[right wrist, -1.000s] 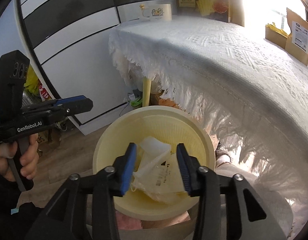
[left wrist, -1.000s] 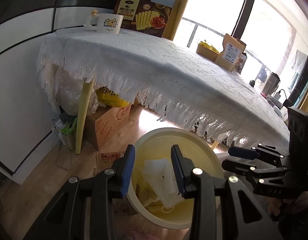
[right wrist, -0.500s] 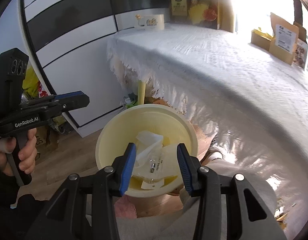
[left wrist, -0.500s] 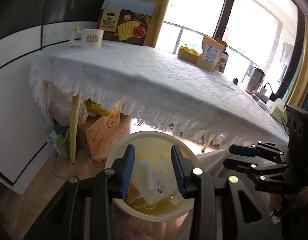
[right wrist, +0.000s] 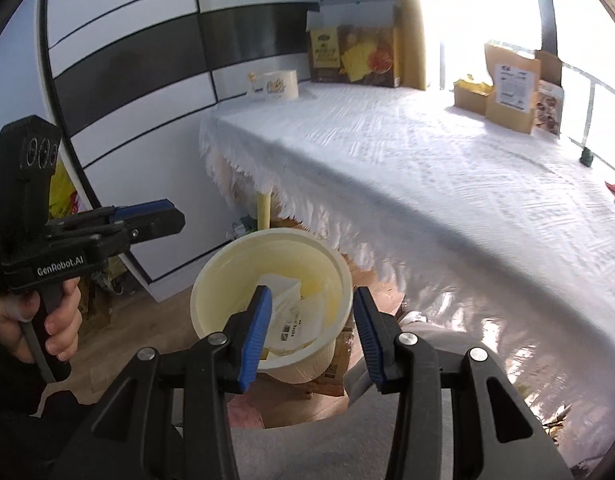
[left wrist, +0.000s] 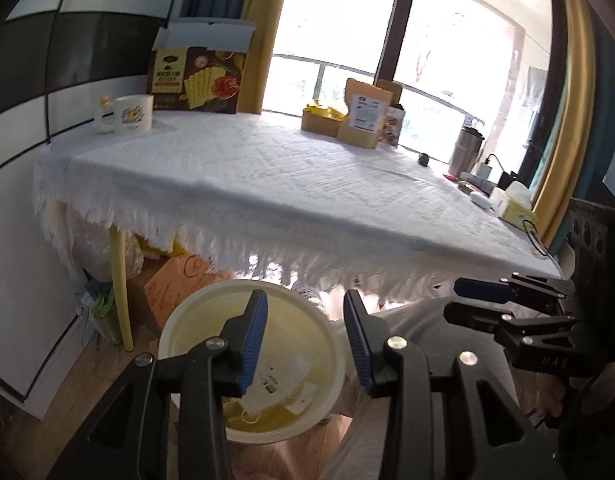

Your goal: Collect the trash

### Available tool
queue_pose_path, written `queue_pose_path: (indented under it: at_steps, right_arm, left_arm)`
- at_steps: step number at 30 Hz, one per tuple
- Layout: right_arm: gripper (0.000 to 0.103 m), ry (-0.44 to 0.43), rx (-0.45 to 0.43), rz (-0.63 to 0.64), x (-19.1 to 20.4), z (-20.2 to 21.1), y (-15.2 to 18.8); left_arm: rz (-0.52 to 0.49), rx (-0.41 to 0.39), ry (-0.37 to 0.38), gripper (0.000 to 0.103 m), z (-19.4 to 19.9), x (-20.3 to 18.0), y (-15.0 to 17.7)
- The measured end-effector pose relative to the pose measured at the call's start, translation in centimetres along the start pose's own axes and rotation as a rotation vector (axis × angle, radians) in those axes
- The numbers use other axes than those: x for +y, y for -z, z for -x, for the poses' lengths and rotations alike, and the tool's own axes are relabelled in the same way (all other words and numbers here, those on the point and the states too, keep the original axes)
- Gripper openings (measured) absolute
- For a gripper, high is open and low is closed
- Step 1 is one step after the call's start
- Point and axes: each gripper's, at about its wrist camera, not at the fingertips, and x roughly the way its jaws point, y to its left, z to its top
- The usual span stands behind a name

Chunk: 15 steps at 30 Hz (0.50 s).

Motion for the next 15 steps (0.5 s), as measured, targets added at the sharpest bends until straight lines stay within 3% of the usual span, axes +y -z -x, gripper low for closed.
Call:
queue_pose_path:
  at_steps: [6,13,15]
  right_arm:
    - [0.041,0.020,-0.056,-0.005,-0.5,3.3,-0.1]
    - [0.052,0.040,-0.142,-0.005,-0.6,7.4,-0.6]
    - [0.058,0.044,-0.165,0.001,-0.6,8.6,-0.9]
  left_arm:
    - [-0.027,-0.049,0.006,0.056,1.5,-1.9,-0.7]
    - [-0.037,-0.178,0.002,0.069,4.7,-3.2,-1.6]
    - [-0.044,-0.194,-0.017,0.081,5.4,-3.5,-1.9]
